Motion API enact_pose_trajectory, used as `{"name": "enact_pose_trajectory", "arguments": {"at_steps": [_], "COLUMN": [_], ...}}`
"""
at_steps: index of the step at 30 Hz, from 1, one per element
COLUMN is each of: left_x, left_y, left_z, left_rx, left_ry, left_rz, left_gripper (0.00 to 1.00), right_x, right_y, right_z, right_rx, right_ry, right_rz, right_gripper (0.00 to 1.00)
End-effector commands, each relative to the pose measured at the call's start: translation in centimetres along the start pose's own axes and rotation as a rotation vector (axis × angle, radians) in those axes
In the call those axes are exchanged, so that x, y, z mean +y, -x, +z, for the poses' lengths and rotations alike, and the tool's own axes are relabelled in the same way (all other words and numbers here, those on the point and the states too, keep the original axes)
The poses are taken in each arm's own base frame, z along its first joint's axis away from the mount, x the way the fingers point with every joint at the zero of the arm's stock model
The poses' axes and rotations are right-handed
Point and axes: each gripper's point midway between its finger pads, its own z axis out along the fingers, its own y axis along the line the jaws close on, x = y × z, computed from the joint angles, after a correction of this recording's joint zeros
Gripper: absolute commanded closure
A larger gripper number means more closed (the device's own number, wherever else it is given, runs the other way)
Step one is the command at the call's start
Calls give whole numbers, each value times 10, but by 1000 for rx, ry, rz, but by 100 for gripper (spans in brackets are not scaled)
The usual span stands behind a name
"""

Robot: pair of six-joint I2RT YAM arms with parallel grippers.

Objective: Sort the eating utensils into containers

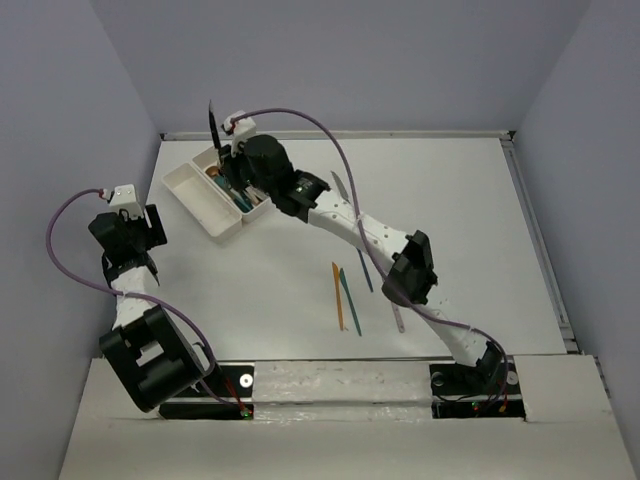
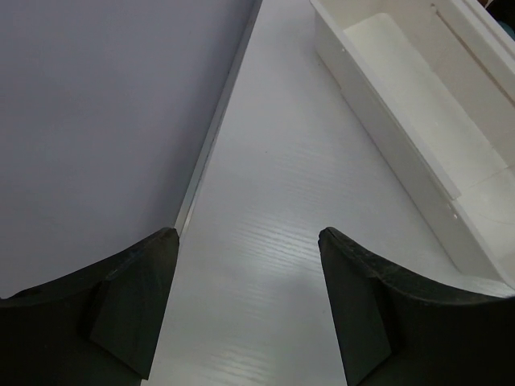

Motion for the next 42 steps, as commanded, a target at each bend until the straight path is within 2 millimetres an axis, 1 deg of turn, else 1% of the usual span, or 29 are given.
{"name": "enact_pose_trajectory", "arguments": {"at_steps": [1,2,3,4,5,6,7,8,10,11,12,14,15,17,18,19,20,21,24,25,26,29,33,35,37,39,40,42], "left_x": [2,3,3,1,1,-1,-2,-2,-3,-3,-3,-4,-4,-4,-4,-4,-5,-5,-5,-5,-5,-5,-5,-6,-6,-6,-7,-7], "left_y": [4,3,5,4,5,5,5,5,5,6,6,6,5,5,5,6,6,6,6,5,6,6,7,7,7,7,7,6], "left_z": [0,0,0,0,0,0,0,-1,-1,-2,-2,-1,-1,-1,-1,-2,-1,-2,-2,-2,-2,-2,-2,-2,-2,-2,-2,-2], "left_rx": [-42,-42,-48,-46,-50,-50,-51,-53,-55,-57,-57,-57,-56,-56,-55,-58,-58,-58,-60,-58,-58,-62,-63,-62,-64,-64,-65,-62], "left_ry": [7,10,7,2,-2,-12,-15,-16,-19,-21,-22,-25,-25,-25,-27,-26,-29,-29,-29,-29,-29,-31,-31,-34,-34,-37,-39,-41], "left_rz": [13,11,10,8,6,3,3,3,4,5,4,4,4,6,4,6,5,5,6,6,6,8,9,9,9,7,8,7], "left_gripper": [18,18,18,18,18,18,18,18,18,18,18,18,18,18,18,18,18,18,18,18,18,18,17,17,17,17,17,17], "right_x": [18,19,19,21,31,32,32,39,39,39,44,40,46,45,53,52,57,56,54,53,57,55,53,53,54,55,62,60], "right_y": [41,37,13,16,6,-3,-15,-34,-68,-70,-87,-104,-117,-131,-141,-146,-155,-161,-172,-181,-190,-194,-193,-197,-197,-193,-193,-188], "right_z": [21,26,39,41,43,48,52,56,65,66,69,72,73,74,72,72,72,72,74,75,73,73,75,76,76,76,74,74], "right_rx": [-285,-287,-256,-272,-261,-252,-235,-203,-144,-136,-111,-78,-54,-18,4,14,29,45,60,78,104,110,100,103,102,97,96,88], "right_ry": [78,76,77,88,111,118,122,132,138,137,134,118,124,125,131,128,129,123,117,110,111,104,93,95,102,106,115,112], "right_rz": [77,102,102,113,113,109,109,119,131,129,121,108,105,103,96,88,83,80,82,78,72,63,51,45,45,40,34,11], "right_gripper": [100,100,100,100,100,100,100,100,100,100,100,100,100,100,100,100,100,100,100,100,99,82,71,65,61,60,59,55]}}
